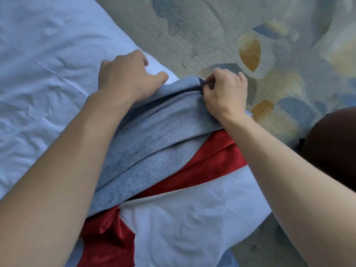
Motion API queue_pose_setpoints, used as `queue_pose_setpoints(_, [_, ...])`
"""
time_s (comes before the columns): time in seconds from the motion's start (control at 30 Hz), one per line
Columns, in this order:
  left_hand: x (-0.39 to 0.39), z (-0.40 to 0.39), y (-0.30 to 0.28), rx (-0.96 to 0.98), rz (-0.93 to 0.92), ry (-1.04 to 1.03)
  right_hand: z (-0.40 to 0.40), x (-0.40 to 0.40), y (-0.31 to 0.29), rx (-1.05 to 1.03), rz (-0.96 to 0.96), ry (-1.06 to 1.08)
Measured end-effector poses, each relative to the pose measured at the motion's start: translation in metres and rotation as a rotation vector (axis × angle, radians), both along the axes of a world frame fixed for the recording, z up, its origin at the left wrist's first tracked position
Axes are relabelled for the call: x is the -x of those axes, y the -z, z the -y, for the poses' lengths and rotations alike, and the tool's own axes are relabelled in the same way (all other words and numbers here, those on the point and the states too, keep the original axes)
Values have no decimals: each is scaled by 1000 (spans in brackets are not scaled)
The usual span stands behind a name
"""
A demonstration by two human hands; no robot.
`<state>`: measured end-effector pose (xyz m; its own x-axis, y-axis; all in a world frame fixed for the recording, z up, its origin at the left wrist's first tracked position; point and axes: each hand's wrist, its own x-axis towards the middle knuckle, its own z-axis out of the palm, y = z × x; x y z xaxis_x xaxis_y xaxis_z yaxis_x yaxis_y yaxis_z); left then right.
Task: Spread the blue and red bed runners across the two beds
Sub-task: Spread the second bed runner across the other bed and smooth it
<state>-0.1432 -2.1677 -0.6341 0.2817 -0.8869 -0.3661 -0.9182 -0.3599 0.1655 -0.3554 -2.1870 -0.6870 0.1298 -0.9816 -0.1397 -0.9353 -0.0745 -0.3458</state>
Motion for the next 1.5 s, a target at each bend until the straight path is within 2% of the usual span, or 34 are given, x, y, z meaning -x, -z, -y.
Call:
queue_pose_setpoints(0.13, [-17, -2, 7, -248, -49, -100, -10, -7, 16, -18, 109, 44])
queue_pose_setpoints(0.2, [-21, -1, 10, -276, -117, -89, -13, -6, 22, -40, 148, 78])
queue_pose_setpoints(0.27, [-21, 5, 16, -212, -135, -39, -13, -5, 28, -68, 128, 83])
queue_pose_setpoints(0.33, [-20, 20, 24, -91, -51, 21, -8, -4, 33, -68, 131, 102])
queue_pose_setpoints(0.43, [-12, 57, 34, 13, -39, 23, 10, -2, 39, -53, 103, 185])
queue_pose_setpoints(0.53, [-10, 75, 37, -23, -8, 60, 22, -1, 38, -109, 84, 238])
queue_pose_setpoints(0.67, [-26, 53, 33, -181, 127, 170, 4, 1, 32, -111, 101, 221])
queue_pose_setpoints(0.9, [-13, 76, 49, -102, 105, 193, 25, 6, 50, -214, -10, 188])
queue_pose_setpoints(0.97, [-8, 74, 49, -57, 122, 225, 24, 0, 47, -185, 6, 181])
queue_pose_setpoints(1.07, [2, 41, 34, 103, 215, 362, 2, -7, 19, -31, 146, 195])
queue_pose_setpoints(1.2, [17, -29, 18, 155, 92, 449, -57, -13, -22, 25, 336, 71])
queue_pose_setpoints(1.33, [14, -83, 12, 108, 38, 359, -112, -22, -34, -50, 317, -75])
queue_pose_setpoints(1.5, [13, -125, 4, 136, -6, 300, -151, -22, -35, 7, 296, -80])
